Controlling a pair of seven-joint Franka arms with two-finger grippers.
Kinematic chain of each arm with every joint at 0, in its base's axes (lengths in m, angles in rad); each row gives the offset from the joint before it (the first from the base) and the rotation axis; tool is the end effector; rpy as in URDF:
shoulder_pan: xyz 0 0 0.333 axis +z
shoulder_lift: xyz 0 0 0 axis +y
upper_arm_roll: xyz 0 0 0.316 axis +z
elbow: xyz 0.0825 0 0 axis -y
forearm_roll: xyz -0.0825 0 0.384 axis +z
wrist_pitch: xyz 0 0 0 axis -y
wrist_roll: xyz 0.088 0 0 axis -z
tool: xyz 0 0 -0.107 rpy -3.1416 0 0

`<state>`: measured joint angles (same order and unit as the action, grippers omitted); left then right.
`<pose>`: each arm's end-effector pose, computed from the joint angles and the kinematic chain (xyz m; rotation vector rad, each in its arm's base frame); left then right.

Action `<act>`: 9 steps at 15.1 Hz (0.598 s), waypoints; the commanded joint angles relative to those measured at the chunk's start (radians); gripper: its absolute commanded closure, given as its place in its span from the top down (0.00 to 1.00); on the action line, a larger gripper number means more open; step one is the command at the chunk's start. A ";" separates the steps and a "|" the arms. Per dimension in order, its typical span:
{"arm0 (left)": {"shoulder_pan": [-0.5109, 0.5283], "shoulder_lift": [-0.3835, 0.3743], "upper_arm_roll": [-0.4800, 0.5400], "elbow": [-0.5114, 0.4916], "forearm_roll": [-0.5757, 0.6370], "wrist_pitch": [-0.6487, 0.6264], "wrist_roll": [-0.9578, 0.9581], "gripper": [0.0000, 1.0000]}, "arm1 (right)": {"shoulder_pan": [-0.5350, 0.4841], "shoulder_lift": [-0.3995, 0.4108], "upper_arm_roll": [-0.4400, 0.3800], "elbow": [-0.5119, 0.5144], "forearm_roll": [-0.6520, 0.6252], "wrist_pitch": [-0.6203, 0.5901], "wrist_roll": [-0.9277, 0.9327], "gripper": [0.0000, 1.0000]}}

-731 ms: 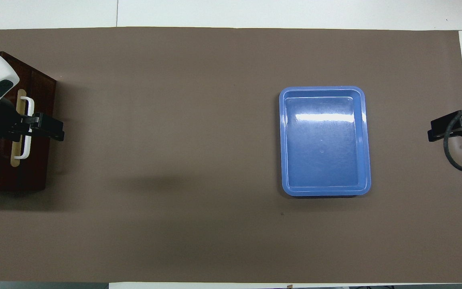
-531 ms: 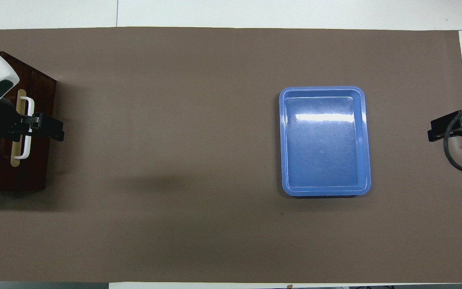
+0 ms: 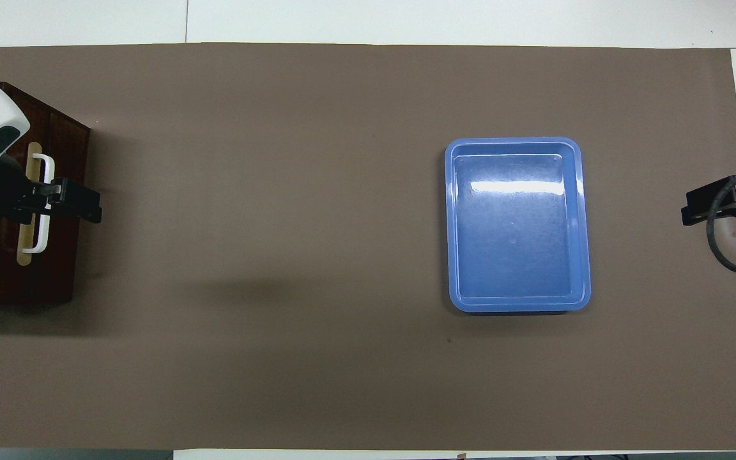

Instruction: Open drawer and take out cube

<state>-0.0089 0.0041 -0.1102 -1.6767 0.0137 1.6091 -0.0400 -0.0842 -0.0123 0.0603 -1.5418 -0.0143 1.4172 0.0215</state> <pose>0.5509 -0.0644 0.5755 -3.1183 0.1250 0.1099 0.5341 -0.0143 0.6321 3.1210 -0.0731 -0.1755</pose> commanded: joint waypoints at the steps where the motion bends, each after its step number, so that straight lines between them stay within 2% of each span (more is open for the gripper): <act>1: -0.019 -0.006 0.007 -0.080 0.069 0.104 0.034 1.00 | 0.001 -0.011 -0.005 -0.008 0.007 0.000 -0.023 1.00; 6: -0.010 0.022 0.007 -0.224 0.239 0.303 0.032 1.00 | 0.001 -0.011 -0.005 -0.008 0.007 0.000 -0.023 1.00; 9: 0.033 0.042 0.009 -0.303 0.282 0.435 0.032 1.00 | 0.001 -0.011 -0.005 -0.008 0.007 0.000 -0.023 1.00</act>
<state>-0.0052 0.0529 -0.1047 -1.9127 0.2634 1.9556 -0.0196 -0.0842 -0.0123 0.0603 -1.5418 -0.0143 1.4172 0.0215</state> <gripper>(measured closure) 0.000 0.000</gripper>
